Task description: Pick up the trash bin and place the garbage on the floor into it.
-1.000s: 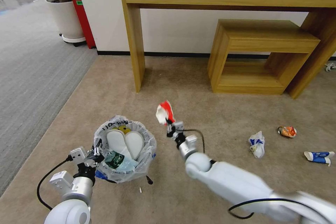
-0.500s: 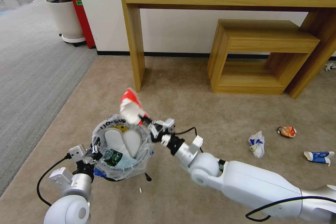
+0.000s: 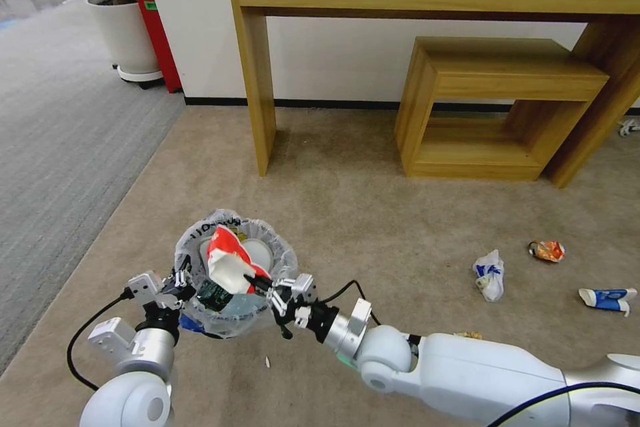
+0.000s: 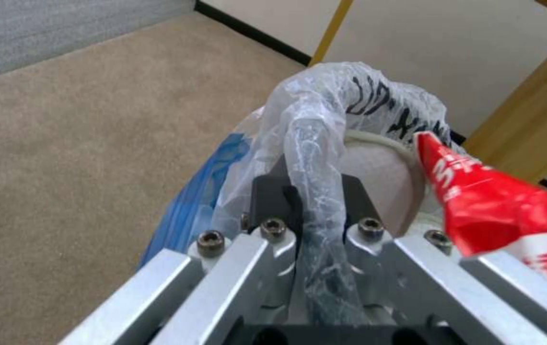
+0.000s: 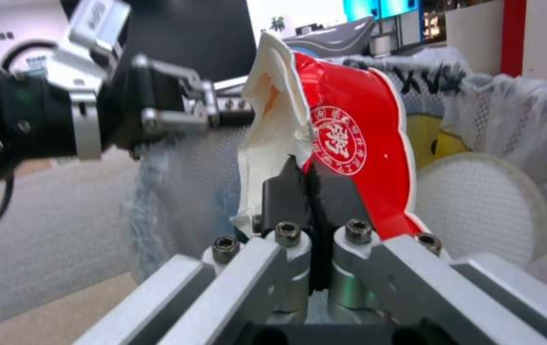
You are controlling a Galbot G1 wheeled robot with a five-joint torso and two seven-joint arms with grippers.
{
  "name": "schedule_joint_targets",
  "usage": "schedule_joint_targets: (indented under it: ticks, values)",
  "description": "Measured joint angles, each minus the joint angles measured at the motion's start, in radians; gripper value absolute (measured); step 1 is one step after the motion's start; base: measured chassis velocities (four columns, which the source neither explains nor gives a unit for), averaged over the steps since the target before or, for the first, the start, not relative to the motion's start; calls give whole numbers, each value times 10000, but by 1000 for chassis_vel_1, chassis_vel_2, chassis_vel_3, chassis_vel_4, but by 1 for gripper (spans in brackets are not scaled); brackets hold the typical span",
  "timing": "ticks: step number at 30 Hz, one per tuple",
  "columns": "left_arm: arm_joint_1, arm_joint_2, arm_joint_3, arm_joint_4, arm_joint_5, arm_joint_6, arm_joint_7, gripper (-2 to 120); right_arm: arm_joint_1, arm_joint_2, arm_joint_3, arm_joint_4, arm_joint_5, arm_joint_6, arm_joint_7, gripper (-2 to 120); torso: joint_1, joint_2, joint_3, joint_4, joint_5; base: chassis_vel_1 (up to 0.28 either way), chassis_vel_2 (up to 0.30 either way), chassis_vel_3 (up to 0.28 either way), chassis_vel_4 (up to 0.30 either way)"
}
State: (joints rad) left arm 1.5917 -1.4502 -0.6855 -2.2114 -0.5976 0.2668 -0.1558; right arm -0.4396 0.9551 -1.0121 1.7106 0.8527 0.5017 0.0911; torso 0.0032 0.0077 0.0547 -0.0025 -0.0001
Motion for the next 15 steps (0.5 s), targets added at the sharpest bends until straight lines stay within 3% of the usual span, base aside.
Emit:
schedule_joint_targets:
  ticks: [6, 15]
  values:
    - [74, -13, -13, -58, 26, -1, 25, 3, 23, 101, -13, -39, -167, -46, 317, 0, 0, -1, 0, 0, 0, 0, 0, 0, 0]
    - [77, 14, -85, -11, 30, -2, 34, 3, -58, -100, 245, 184, -266, -104, 436, 32, 0, -1, 0, 0, 0, 0, 0, 0, 0]
